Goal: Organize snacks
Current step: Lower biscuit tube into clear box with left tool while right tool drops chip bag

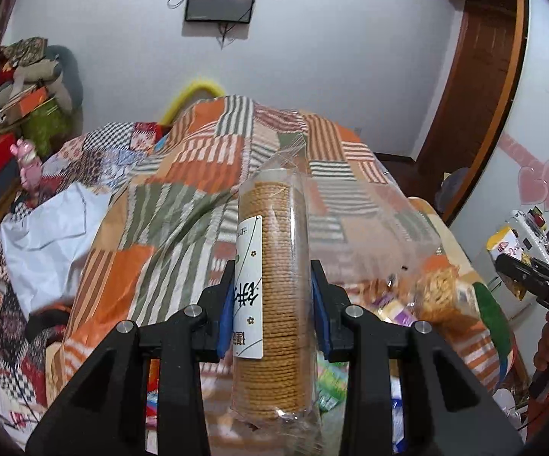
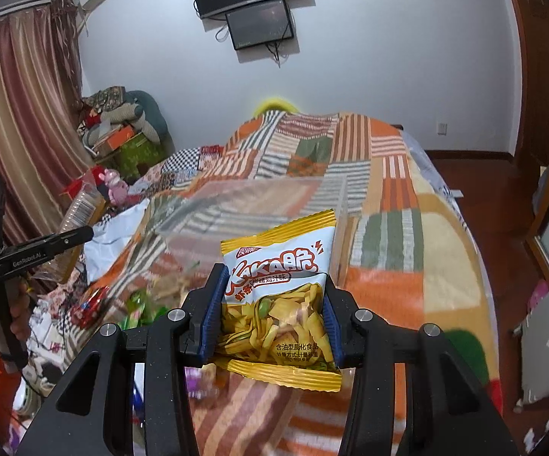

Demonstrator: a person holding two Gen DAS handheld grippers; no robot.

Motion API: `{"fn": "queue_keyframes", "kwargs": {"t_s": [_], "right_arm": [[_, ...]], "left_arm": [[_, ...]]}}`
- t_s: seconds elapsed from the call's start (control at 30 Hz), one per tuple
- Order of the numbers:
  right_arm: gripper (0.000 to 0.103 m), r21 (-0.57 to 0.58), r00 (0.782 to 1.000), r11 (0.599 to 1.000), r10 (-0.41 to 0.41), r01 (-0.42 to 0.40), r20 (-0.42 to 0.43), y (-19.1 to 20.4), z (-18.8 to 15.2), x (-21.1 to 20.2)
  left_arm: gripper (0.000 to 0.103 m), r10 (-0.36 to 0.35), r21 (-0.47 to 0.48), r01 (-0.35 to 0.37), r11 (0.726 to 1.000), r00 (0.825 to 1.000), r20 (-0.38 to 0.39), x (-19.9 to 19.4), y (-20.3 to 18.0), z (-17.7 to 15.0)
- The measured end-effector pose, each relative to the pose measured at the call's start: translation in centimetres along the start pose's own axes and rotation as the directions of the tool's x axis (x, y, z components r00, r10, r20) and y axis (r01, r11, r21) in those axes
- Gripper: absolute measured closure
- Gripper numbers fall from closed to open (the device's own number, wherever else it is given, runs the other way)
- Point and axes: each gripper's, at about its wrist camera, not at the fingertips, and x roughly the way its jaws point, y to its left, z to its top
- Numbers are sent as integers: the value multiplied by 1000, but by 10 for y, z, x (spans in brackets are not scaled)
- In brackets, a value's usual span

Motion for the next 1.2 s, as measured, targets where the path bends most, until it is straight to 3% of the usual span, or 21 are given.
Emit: {"fn": "queue_keyframes", "kwargs": {"t_s": [0.4, 0.57, 0.87, 1.2], "right_arm": [[62, 12, 1000, 1000, 14, -14, 16, -10, 34, 33], [62, 10, 1000, 1000, 10, -10, -1, -11, 43, 51], [62, 1, 994, 1000, 19, -19, -107, -16, 55, 100], [62, 5, 971, 1000, 30, -29, -239, -18, 49, 139]], "left_arm": [[68, -82, 14, 82, 997, 997, -11, 49, -25, 44], [68, -75, 28, 76, 997, 997, -34, 78, -31, 54], [68, -76, 17, 79, 997, 989, -128, 136, -30, 64], [68, -83, 4, 86, 996, 970, -230, 183, -29, 62]]}}
